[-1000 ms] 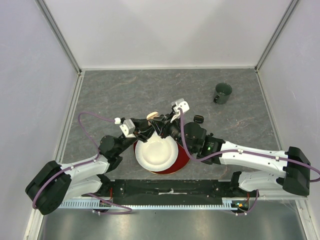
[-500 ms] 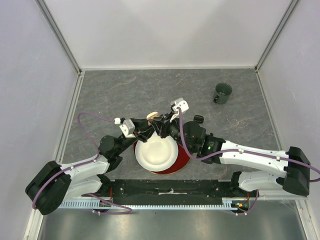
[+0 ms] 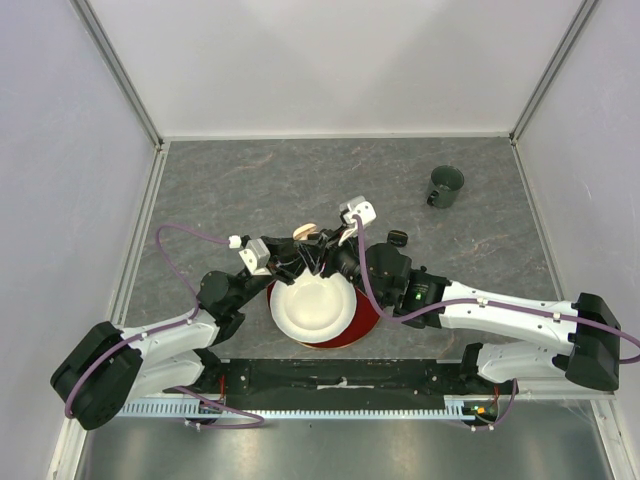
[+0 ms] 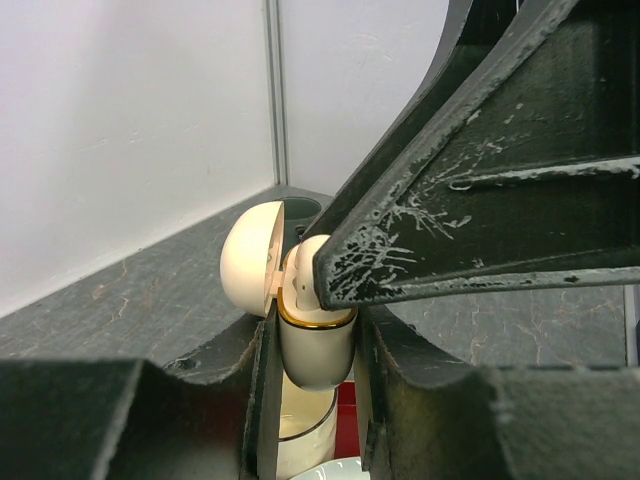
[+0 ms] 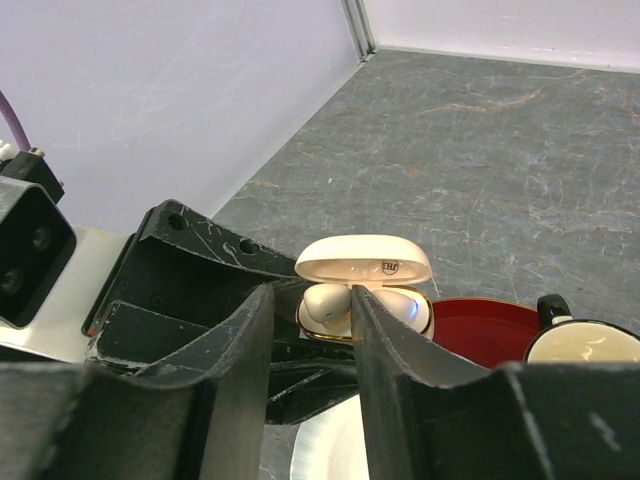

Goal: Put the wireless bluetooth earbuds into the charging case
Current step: Place the earbud in the charging case.

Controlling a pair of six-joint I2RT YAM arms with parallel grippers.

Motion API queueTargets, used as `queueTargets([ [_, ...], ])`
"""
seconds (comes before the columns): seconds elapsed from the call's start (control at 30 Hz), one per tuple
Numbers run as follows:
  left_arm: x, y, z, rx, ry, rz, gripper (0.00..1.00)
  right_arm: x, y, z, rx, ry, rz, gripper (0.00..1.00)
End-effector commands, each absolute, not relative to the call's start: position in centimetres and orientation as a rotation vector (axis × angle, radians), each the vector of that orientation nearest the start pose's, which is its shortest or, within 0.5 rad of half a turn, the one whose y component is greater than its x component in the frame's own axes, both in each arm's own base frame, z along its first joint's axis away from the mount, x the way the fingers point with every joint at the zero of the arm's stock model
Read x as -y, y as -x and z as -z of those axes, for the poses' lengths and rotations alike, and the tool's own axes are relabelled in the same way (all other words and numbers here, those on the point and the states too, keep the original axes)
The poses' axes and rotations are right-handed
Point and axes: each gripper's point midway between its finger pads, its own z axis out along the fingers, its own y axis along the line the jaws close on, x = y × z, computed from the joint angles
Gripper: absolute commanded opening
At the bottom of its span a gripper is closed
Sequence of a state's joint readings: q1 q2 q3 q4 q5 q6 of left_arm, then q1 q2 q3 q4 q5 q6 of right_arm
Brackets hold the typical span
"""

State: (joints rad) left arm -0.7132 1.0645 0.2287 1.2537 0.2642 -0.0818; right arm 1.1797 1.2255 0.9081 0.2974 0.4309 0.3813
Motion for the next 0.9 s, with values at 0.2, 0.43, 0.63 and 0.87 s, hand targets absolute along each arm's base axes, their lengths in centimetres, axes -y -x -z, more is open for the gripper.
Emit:
queueTargets([
  [0.2,24.5,-20.9,-31.9,-0.821,-0.542,0.838,0.02,-36.3,-21.7,-32.4,-1.578,0.262,-0.895,0.56],
  [0.43,24.6,-20.9,-31.8,-0.823,-0.543,0.842,0.02,-35.7,-21.7,-33.6,-1.544,0.224,-0.908,0.62],
  [0.63,24.6,-20.9,-31.7,-0.826,-0.544,0.846,0.02,-35.3,-21.7,-34.6,-1.511,0.201,-0.933,0.65],
  [0.87,24.6,-20.9,-31.6,-0.827,-0.546,0.843,0.02,-33.6,-22.1,-35.6,-1.483,0.128,-0.909,0.68],
])
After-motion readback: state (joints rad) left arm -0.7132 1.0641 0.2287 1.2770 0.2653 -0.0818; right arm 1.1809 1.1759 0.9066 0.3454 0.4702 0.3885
